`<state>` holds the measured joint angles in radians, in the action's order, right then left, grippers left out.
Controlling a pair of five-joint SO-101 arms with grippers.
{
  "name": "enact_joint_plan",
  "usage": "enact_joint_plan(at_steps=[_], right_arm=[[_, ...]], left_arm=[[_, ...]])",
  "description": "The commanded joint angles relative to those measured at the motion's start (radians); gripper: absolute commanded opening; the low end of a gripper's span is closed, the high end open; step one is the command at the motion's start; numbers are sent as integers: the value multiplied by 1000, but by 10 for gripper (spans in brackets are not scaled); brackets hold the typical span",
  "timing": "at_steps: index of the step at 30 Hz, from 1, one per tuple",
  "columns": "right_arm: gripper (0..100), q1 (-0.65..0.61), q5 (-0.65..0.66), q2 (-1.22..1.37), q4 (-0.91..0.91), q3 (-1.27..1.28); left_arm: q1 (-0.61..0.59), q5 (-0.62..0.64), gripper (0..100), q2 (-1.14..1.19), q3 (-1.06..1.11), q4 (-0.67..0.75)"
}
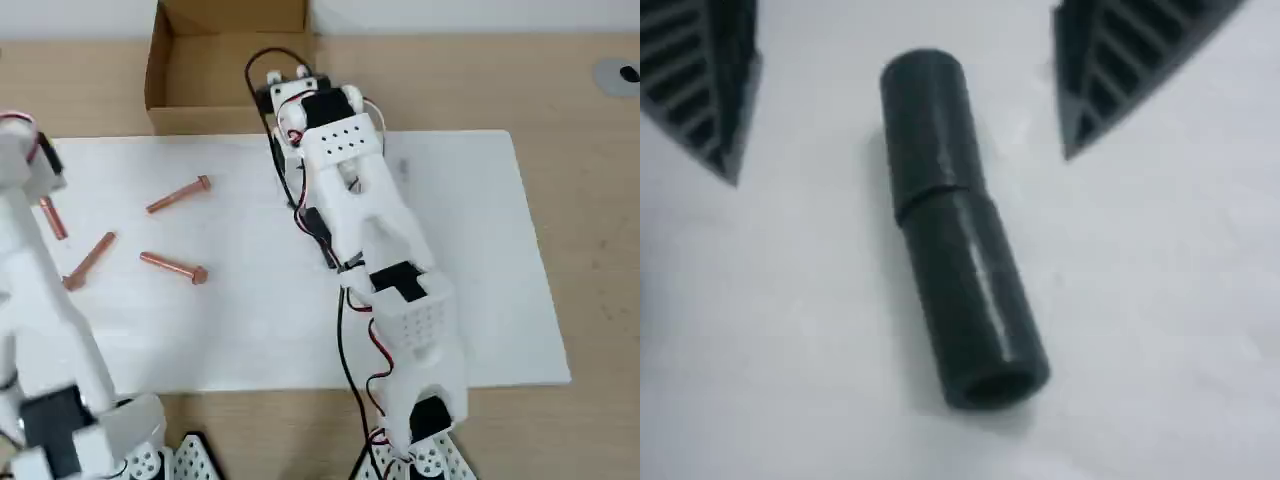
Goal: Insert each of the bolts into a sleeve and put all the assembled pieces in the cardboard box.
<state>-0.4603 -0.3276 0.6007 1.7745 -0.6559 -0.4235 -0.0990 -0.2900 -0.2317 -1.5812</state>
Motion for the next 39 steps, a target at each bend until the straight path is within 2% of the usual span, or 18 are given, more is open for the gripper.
enact_joint_plan(at_steps=[1, 8, 15, 26, 39], right_arm=[[246, 5, 57, -84, 14, 31], [246, 5, 166, -85, 14, 62], [246, 7, 267, -84, 14, 64], [246, 4, 267, -82, -51, 213], [246, -1, 267, -74, -183, 239]], left_arm=[[46, 35, 9, -236, 235, 150], [74, 71, 7, -670, 720, 420], [72, 69, 6, -986, 997, 540], [72, 69, 6, -1239, 1178, 597], [72, 66, 6, -1268, 1206, 592]])
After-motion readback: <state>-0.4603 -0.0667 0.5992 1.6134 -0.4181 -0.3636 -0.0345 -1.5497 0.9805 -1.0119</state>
